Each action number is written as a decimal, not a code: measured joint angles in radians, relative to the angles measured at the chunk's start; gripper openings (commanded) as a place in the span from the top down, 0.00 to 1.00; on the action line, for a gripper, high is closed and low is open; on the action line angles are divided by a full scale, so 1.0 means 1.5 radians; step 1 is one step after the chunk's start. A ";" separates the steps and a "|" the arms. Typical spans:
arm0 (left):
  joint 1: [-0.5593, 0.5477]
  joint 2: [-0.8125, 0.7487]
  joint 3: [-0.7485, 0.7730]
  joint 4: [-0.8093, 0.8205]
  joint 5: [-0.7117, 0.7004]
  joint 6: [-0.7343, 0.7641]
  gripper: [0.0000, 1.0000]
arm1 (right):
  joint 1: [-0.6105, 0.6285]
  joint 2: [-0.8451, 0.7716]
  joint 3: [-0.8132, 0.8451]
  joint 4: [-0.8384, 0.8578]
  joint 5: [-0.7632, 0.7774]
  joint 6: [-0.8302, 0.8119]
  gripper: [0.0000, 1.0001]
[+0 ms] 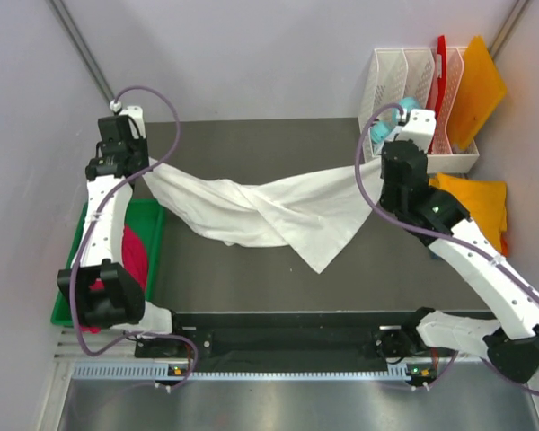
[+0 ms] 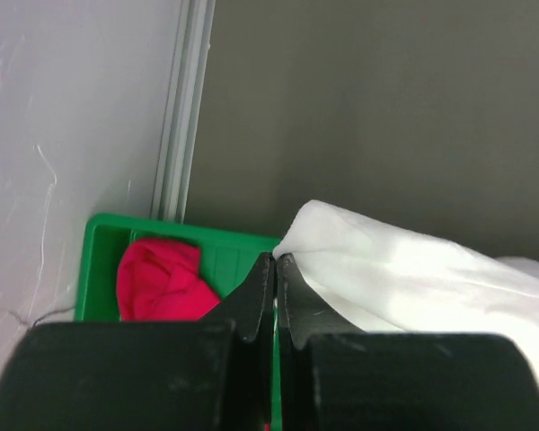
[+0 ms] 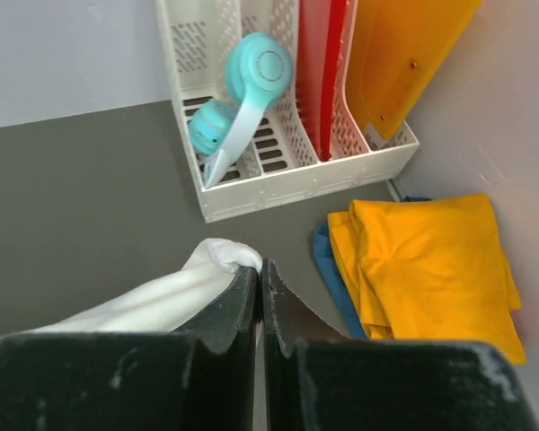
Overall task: Fold and stack the t-shirts
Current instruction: Flatten the tshirt out
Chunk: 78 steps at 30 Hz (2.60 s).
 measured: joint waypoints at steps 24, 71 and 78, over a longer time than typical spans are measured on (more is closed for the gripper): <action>0.063 0.219 0.375 0.013 0.021 -0.044 1.00 | -0.138 0.096 0.078 0.093 -0.101 -0.021 1.00; 0.046 -0.027 -0.150 -0.028 0.201 0.056 0.01 | 0.207 0.128 -0.241 -0.110 -0.198 0.323 0.64; 0.041 -0.016 -0.155 -0.029 0.203 0.053 0.01 | 0.252 0.241 -0.240 -0.098 -0.234 0.339 0.53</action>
